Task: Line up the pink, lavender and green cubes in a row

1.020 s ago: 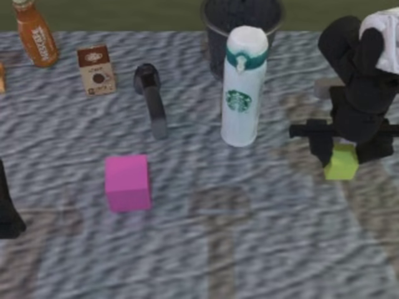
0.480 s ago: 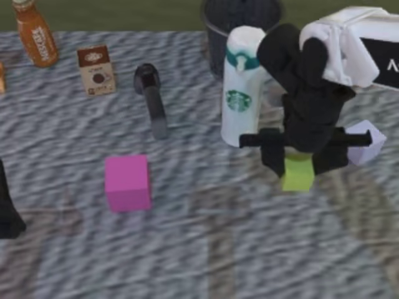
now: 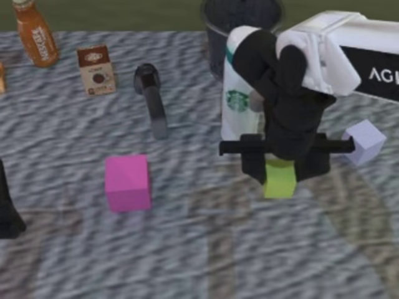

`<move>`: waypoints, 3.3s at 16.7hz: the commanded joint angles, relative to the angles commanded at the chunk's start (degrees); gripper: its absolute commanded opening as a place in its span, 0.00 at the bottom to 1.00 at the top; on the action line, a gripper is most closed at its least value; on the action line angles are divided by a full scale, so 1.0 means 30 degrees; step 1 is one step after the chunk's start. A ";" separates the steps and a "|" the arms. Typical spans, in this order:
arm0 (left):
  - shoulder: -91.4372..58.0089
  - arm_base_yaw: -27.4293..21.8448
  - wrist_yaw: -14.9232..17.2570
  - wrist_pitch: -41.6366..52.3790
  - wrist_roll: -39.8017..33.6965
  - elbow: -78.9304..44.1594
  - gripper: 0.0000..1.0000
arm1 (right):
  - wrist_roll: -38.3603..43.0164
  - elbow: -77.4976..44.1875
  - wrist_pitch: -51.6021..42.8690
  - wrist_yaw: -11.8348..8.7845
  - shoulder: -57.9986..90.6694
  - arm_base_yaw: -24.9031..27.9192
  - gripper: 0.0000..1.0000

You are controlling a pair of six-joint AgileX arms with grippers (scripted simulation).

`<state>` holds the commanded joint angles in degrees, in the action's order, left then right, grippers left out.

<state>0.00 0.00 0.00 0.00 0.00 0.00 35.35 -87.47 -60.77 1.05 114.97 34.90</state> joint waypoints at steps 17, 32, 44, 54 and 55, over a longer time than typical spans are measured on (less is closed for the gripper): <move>0.0000 0.0000 0.0000 0.0000 0.0000 0.0000 1.00 | 0.0079 0.2850 0.4615 0.0055 0.1745 0.0136 0.38; 0.0000 0.0000 0.0000 0.0000 0.0000 0.0000 1.00 | 0.0079 0.2850 0.4615 0.0055 0.1745 0.0136 1.00; 0.0000 0.0000 0.0000 0.0000 0.0000 0.0000 1.00 | 0.0092 0.0131 -0.0046 0.0042 -0.0211 0.0330 1.00; 0.0000 0.0000 0.0000 0.0000 0.0000 0.0000 1.00 | -0.4038 -0.1740 -0.0745 -0.0028 0.1321 -0.1899 1.00; 0.0000 0.0000 0.0000 0.0000 0.0000 0.0000 1.00 | -0.5330 -0.2207 -0.0944 -0.0050 0.1694 -0.2511 1.00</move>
<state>0.00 0.00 0.00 0.00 0.00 0.00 19.36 -94.09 -63.60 0.90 120.06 27.37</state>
